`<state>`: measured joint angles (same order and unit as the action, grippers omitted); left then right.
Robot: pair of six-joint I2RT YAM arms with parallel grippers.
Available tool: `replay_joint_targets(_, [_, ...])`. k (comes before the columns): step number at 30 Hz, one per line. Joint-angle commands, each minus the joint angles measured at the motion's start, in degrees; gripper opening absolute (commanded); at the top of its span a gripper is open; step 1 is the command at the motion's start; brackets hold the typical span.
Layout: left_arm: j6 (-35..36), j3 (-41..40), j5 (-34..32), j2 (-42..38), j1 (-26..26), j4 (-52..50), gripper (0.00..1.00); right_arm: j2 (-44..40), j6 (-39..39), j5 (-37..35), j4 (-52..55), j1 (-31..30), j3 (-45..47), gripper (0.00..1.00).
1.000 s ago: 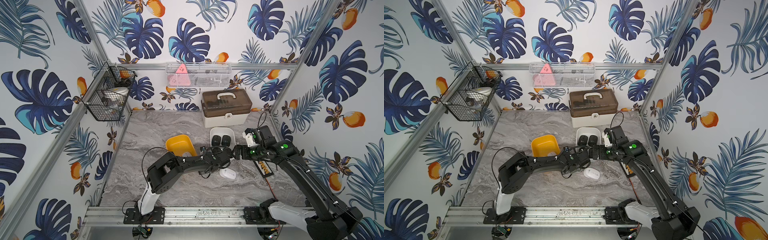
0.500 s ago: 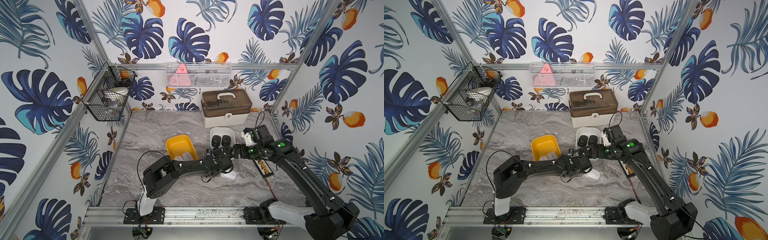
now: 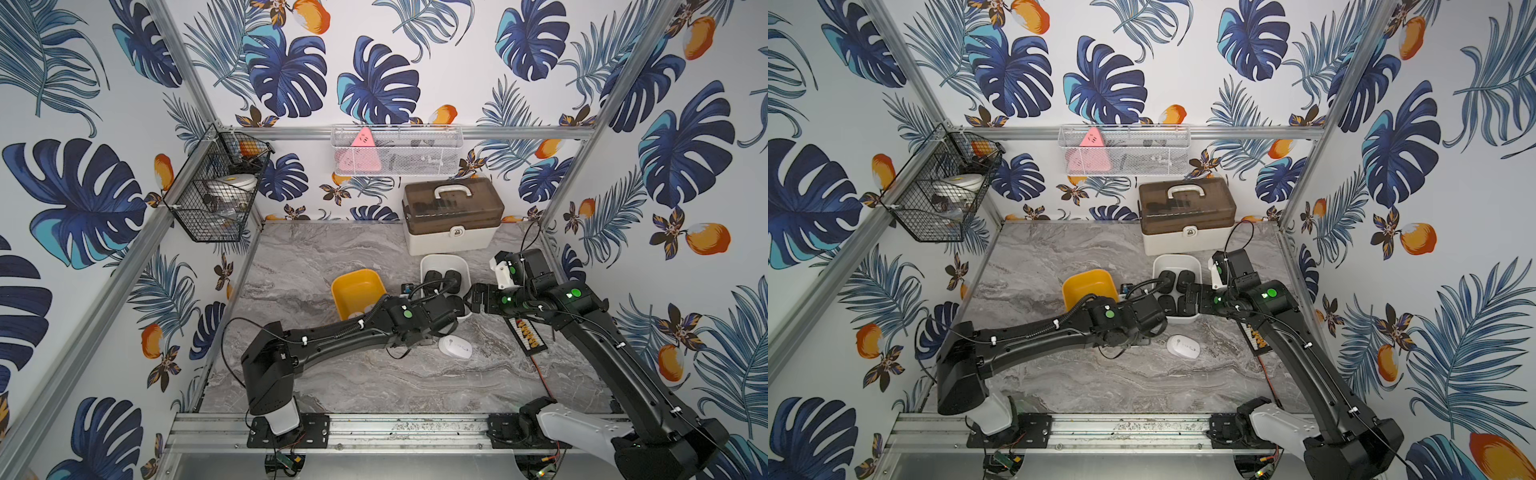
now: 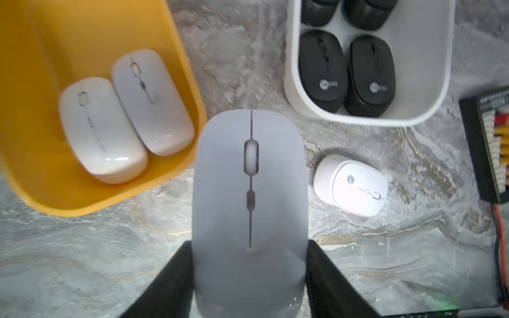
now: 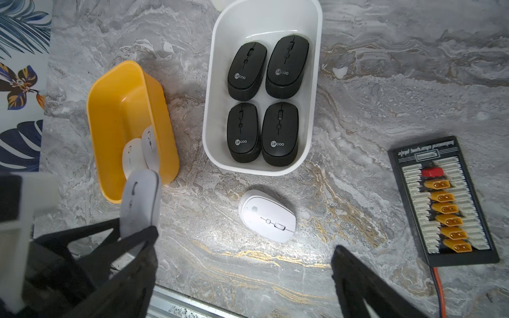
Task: Place the mice by color into the storage box
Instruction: Place the mouse in the storage box.
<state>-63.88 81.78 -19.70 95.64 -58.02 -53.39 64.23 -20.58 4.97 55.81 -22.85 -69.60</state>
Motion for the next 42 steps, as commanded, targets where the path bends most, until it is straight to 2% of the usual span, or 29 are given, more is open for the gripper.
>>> replay_joint_targets(1, [2.3, 1.0, -0.6, -2.2, 4.5, -5.4, 0.61, -0.2, -1.8, -1.0, -0.3, -0.1, -1.1, 1.00])
replay_joint_targets(8, [10.6, 0.5, 0.6, -1.0, 18.6, -5.9, 0.61, -0.3, -3.3, -1.0, 0.1, -0.1, -1.8, 1.00])
replay_joint_targets(15, [16.1, 0.2, -2.2, 5.4, 28.1, -4.4, 0.61, -0.4, -4.6, 0.7, -0.3, -0.1, -0.6, 1.00])
replay_joint_targets(24, [16.8, 5.0, -4.6, 15.2, 30.4, -4.2, 0.63, 0.5, -5.0, 3.7, -0.9, -0.1, 1.5, 1.00])
replay_joint_targets(35, [14.4, 1.2, -6.2, 17.0, 30.6, 0.4, 0.65, 0.0, -4.9, 7.1, -1.1, -0.1, 5.8, 1.00])
replay_joint_targets(38, [14.4, 1.3, -6.2, 17.3, 30.6, 0.7, 0.69, 0.0, -4.9, 7.5, -1.5, -0.2, 6.9, 1.00])
replay_joint_targets(42, [14.7, 1.2, -6.2, 16.1, 30.6, 1.1, 0.79, 0.8, -5.3, 8.2, -0.5, -0.2, 8.1, 1.00])
